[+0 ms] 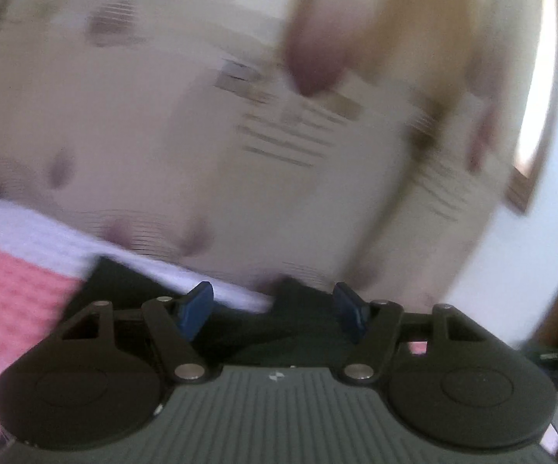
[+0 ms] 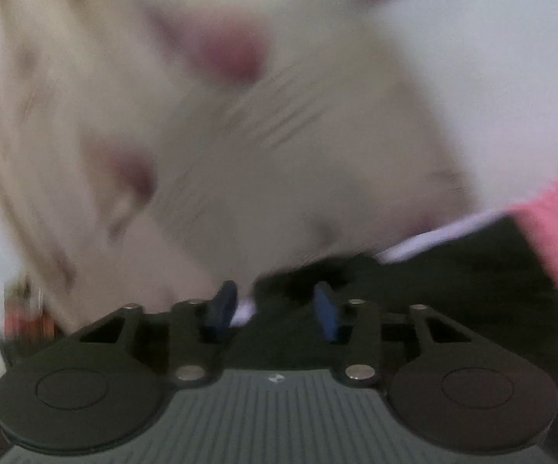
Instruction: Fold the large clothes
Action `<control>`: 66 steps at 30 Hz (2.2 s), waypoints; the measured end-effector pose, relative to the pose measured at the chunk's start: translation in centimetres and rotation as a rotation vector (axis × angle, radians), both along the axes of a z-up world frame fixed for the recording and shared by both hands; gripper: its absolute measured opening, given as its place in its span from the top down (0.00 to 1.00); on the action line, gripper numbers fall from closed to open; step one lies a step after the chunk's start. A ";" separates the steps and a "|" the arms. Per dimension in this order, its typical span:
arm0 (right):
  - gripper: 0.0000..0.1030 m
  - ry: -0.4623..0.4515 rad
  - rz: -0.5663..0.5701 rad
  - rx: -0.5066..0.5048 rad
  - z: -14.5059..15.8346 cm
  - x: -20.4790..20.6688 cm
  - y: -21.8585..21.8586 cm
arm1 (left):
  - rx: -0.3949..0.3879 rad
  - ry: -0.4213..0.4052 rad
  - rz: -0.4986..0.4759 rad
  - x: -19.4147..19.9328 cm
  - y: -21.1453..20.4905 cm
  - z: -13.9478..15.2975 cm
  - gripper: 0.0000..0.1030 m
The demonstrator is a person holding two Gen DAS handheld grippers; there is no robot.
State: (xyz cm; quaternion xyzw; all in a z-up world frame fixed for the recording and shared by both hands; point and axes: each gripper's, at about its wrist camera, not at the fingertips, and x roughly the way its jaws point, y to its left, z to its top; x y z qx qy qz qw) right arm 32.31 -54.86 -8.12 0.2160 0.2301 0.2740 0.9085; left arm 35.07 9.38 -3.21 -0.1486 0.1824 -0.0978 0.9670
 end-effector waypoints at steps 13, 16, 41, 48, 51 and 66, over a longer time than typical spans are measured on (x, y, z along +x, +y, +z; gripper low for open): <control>0.96 0.121 0.098 -0.345 -8.1 7.4 9.4 | 0.185 0.136 -0.086 8.7 -5.0 -8.3 0.63; 0.97 0.128 0.090 -0.289 -9.1 7.4 8.4 | 0.101 0.146 -0.036 8.6 -3.2 -10.0 0.74; 1.00 0.201 -0.240 -0.022 -10.8 5.4 -10.9 | -0.268 0.245 0.159 7.5 12.1 -13.3 0.89; 1.00 0.261 -0.269 0.023 -11.7 4.6 -13.4 | -0.309 0.295 0.133 7.2 14.3 -14.0 0.89; 1.00 0.251 -0.284 -0.043 -11.8 4.6 -12.9 | -0.300 0.305 0.135 7.6 14.1 -14.2 0.89; 1.00 0.106 -0.332 -0.501 -9.9 4.1 -7.5 | -0.140 0.278 0.162 7.2 12.6 -13.6 0.89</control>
